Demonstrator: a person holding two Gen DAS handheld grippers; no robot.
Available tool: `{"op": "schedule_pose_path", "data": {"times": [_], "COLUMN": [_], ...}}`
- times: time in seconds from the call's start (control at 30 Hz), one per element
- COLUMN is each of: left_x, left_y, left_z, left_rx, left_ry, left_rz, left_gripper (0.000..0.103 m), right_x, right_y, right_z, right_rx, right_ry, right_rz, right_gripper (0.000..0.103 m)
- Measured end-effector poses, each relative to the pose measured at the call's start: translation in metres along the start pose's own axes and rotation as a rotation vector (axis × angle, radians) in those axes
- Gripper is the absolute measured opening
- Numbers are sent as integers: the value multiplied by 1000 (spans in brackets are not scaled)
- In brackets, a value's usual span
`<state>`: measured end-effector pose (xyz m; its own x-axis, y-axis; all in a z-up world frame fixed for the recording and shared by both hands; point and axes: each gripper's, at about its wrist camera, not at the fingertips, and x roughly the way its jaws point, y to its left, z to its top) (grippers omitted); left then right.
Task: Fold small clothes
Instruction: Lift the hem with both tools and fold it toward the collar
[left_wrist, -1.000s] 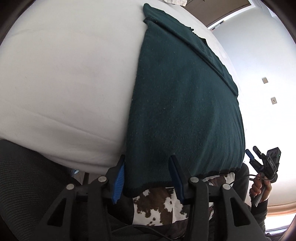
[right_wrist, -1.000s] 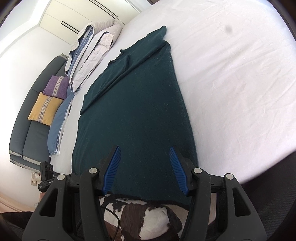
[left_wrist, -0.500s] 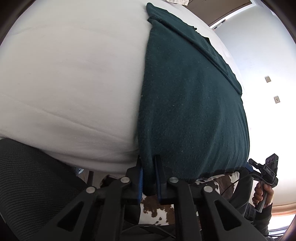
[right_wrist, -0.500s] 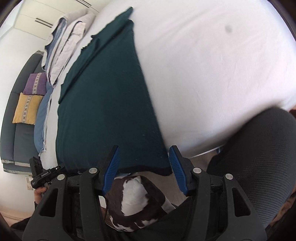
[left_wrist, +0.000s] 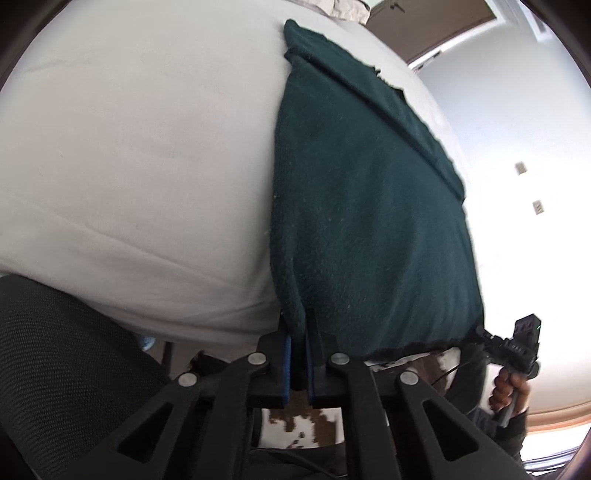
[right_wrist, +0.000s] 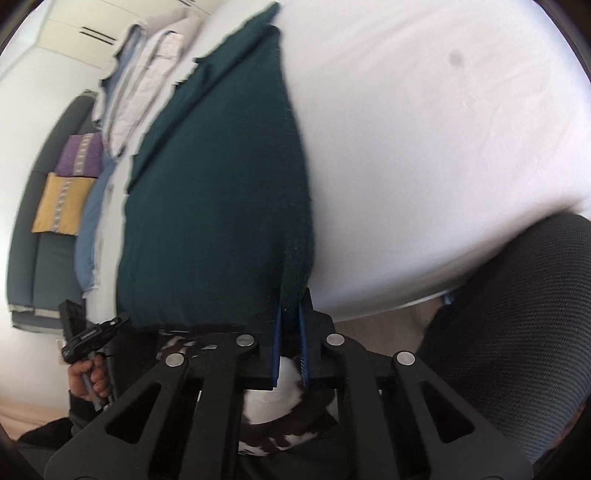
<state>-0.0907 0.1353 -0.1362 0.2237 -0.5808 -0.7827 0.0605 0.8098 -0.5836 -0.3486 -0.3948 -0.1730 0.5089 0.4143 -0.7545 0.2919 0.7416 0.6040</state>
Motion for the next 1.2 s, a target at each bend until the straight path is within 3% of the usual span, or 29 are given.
{"op": "schedule_pose_path", "data": {"times": [0.23, 0.33, 0.73, 1.2], "left_x": [-40, -54, -66, -43], "left_y": [1, -3, -20, -22], "left_z": [16, 26, 79, 196], "left_rx": [-106, -121, -151, -220], "left_ry": [-155, -199, -286, -355], "left_rz": [-242, -302, -422, -476], "left_gripper": [6, 6, 6, 6], "right_x": [-29, -38, -52, -12], "right_y": [26, 37, 87, 116], "right_z": [23, 39, 128, 279], "right_rx": [-27, -27, -37, -7], "right_ry": [-124, -175, -306, -412], "right_rz": [173, 234, 319, 256], "right_gripper": [7, 7, 7, 7]}}
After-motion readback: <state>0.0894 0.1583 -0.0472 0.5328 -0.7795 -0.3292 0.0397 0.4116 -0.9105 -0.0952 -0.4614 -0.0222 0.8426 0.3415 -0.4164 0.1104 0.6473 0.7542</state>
